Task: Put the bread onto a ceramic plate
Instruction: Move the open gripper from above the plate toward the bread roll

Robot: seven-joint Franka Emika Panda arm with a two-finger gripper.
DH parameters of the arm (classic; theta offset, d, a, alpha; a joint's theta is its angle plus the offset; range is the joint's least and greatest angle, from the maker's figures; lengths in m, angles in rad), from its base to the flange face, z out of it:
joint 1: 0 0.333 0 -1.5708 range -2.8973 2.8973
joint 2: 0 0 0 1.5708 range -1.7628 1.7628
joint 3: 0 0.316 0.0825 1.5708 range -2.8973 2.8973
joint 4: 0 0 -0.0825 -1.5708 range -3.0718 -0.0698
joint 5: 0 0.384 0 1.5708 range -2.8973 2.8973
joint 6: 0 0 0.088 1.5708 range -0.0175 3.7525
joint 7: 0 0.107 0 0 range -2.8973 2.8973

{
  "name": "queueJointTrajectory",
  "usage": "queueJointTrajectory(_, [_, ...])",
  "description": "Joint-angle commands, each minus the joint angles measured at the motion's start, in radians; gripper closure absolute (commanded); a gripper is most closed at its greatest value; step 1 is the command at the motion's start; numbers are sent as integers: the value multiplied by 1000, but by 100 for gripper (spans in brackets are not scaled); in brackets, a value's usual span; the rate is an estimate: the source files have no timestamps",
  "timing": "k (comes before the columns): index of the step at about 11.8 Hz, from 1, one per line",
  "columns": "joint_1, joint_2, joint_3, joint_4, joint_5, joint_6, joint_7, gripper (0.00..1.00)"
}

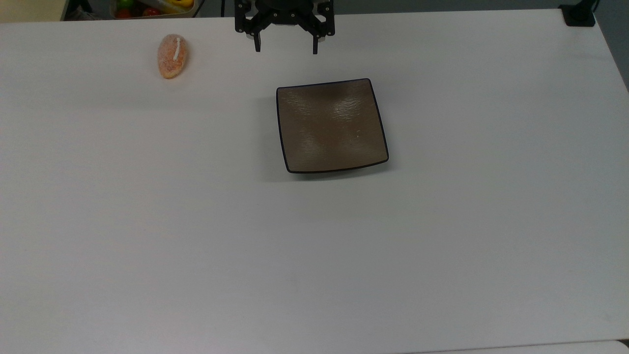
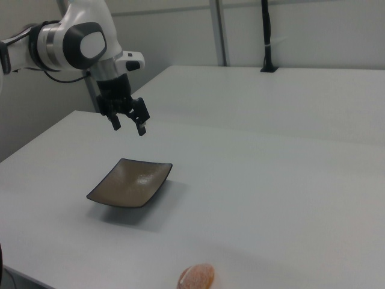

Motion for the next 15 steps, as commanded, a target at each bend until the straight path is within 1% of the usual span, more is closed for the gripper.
queueJointTrajectory(1, [18,-10,-21,-12,3,21,-6,0])
queueJointTrajectory(2, [7,-7,-21,-7,3,12,-10,0])
queueJointTrajectory(4, [4,-2,-21,-6,3,12,-13,0])
queueJointTrajectory(6, [4,15,-19,19,3,9,-13,0])
queueJointTrajectory(10, [-7,16,-27,36,4,10,-15,0])
queueJointTrajectory(11, [-5,0,-25,16,4,18,-16,0])
queueJointTrajectory(13, [-5,-63,-25,-65,4,45,-26,0])
queueJointTrajectory(15, [-36,-182,-27,-221,3,137,-36,0])
